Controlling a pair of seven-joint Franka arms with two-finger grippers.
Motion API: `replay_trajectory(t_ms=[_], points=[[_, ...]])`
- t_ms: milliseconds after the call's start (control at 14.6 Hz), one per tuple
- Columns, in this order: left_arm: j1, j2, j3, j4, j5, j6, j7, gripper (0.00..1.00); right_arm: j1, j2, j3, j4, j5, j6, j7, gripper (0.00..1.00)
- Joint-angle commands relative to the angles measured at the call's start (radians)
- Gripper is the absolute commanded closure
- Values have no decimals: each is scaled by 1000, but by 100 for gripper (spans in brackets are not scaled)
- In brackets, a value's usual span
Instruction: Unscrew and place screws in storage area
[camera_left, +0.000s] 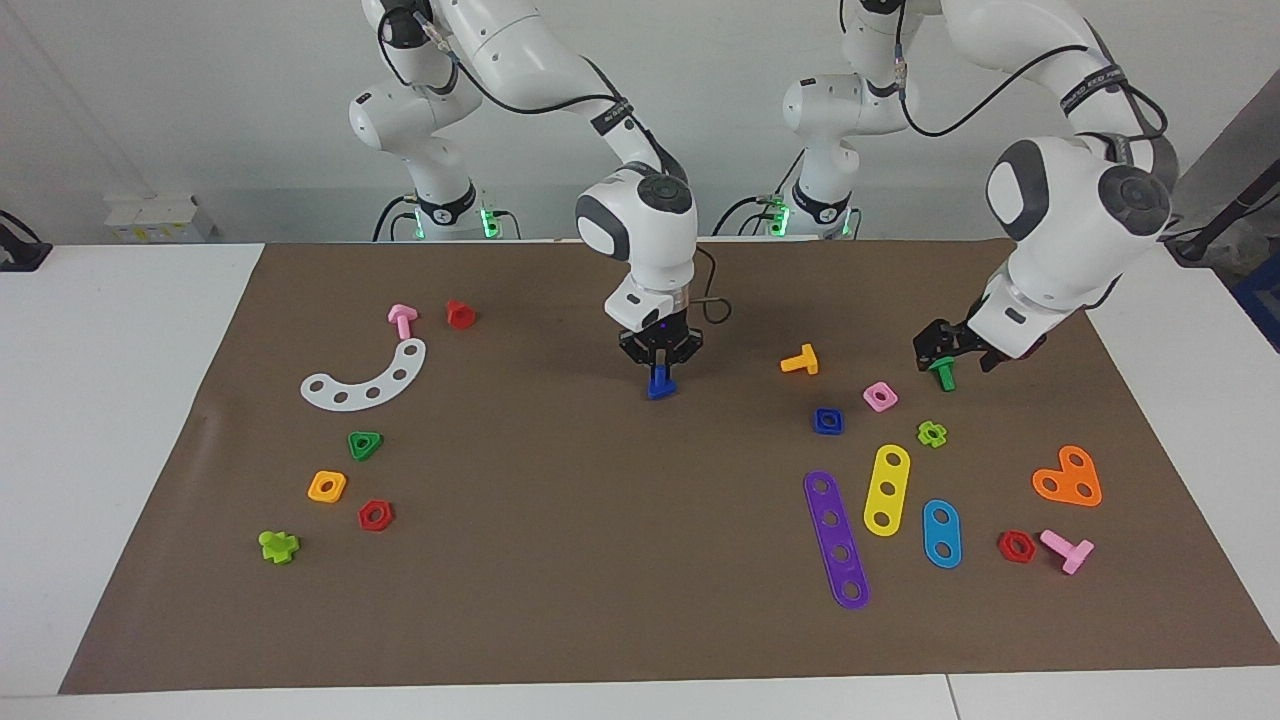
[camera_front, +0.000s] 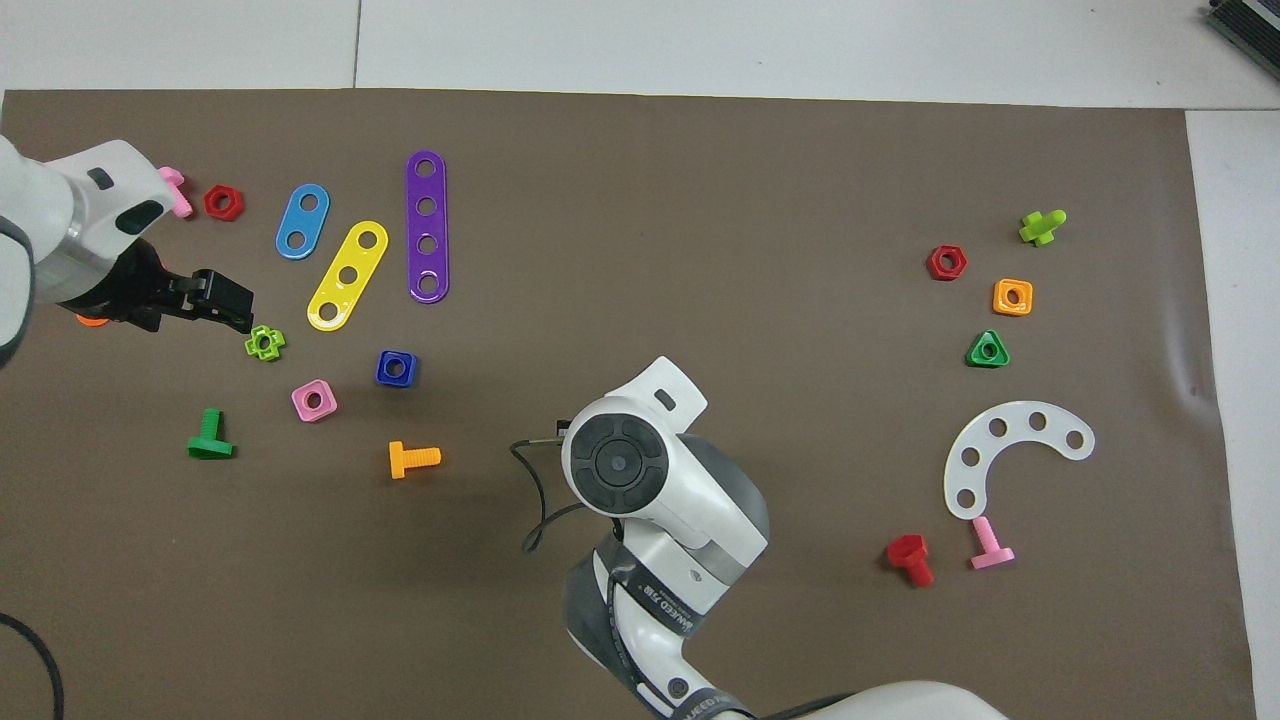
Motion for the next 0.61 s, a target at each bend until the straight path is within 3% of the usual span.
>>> replay_trajectory(t_ms=[0,547], points=[[-5,20,-1,102,23,-99,-9,0,-87,-42,10,-15,-25,-10,-48,100],[-9,8,-1,256,52,-258,-14,0,-437,-81,14,-76,-5,-35,-427,100]])
